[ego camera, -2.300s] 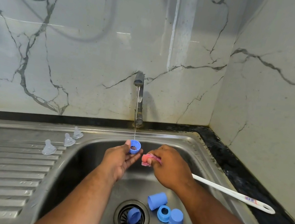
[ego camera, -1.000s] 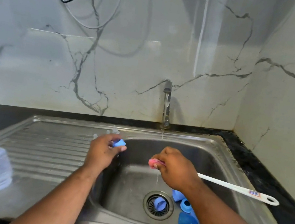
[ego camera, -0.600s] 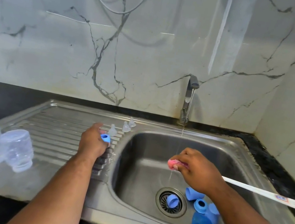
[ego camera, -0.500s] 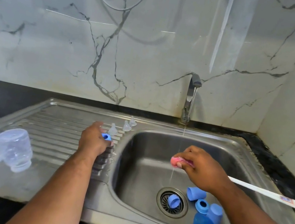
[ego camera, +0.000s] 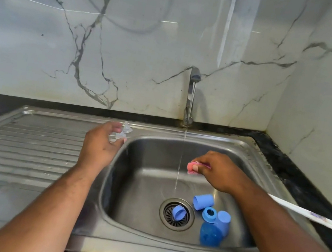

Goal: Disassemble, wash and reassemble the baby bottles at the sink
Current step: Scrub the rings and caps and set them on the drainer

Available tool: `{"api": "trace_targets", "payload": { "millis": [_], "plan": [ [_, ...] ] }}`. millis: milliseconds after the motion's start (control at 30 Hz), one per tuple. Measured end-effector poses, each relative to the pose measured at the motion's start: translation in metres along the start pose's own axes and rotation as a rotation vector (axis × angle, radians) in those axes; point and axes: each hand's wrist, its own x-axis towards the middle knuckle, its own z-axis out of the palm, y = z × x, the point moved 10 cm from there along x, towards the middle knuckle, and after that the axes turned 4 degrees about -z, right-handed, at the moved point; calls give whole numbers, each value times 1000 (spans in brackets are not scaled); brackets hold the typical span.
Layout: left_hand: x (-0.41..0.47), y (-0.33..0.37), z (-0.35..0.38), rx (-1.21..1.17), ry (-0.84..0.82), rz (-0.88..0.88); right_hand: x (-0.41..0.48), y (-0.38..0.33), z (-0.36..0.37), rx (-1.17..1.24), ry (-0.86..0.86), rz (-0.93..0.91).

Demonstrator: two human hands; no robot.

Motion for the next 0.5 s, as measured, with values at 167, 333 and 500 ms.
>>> {"api": "trace_targets", "payload": {
  "millis": [167, 333, 500],
  "plan": [
    [-23, 29, 50, -73, -275, 51, -3, 20, 13, -58, -110, 153],
    [-57, 54, 115, 113, -607, 57, -5, 42, 18, -102, -166, 283],
    [-85, 65, 200, 552, -956, 48, -8, 55, 12, -95, -116, 360]
  ]
}}
